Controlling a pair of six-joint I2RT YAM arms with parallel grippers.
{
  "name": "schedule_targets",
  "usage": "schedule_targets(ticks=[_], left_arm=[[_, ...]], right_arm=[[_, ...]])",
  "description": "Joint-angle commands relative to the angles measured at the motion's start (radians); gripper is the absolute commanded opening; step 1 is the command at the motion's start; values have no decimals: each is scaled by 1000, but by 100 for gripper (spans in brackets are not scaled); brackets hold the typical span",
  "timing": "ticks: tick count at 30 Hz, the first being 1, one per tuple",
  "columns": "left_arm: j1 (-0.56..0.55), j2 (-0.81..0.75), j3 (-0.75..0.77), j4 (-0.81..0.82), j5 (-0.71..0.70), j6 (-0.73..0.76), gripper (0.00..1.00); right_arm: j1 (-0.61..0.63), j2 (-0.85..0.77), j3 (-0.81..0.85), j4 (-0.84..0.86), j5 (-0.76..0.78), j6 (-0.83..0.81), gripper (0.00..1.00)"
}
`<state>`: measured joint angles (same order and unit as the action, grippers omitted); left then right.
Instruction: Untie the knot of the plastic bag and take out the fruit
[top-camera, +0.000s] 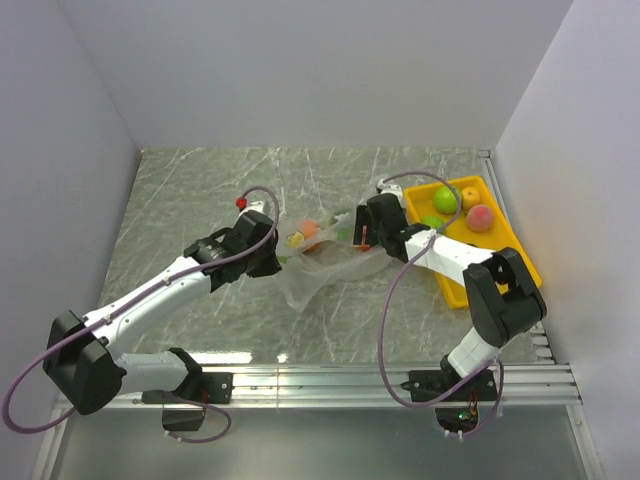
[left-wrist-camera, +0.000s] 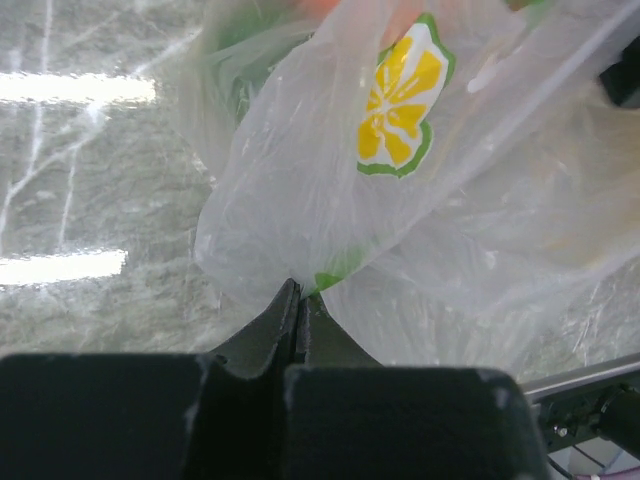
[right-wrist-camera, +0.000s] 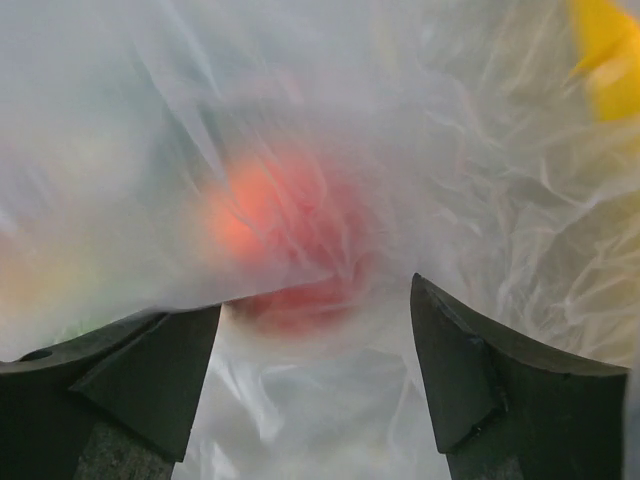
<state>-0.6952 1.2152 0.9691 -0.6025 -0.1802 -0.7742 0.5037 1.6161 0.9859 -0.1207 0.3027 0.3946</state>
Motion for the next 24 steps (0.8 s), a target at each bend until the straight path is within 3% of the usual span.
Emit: schedule_targets(ticks=[1, 6, 10, 13, 20, 24], left_arm=[[-3, 12, 28, 32, 39, 18, 1], [-4, 20, 7, 55, 58, 19, 0], [-4, 1, -18, 43, 39, 21, 1], [-4, -32, -44, 41, 10, 23, 1], [-4, -100, -93, 55, -59, 36, 1], [-3, -126, -107, 27, -131, 18, 1]], right_arm=[[-24, 19, -91, 117, -253, -22, 84], [-24, 62, -176, 298, -592, 16, 85], [27, 44, -201, 336, -659, 64, 85], [99, -14, -182, 250, -613, 40, 85], [220, -186, -12, -51, -240, -115, 81], [246, -232, 105, -170, -209, -233, 79]])
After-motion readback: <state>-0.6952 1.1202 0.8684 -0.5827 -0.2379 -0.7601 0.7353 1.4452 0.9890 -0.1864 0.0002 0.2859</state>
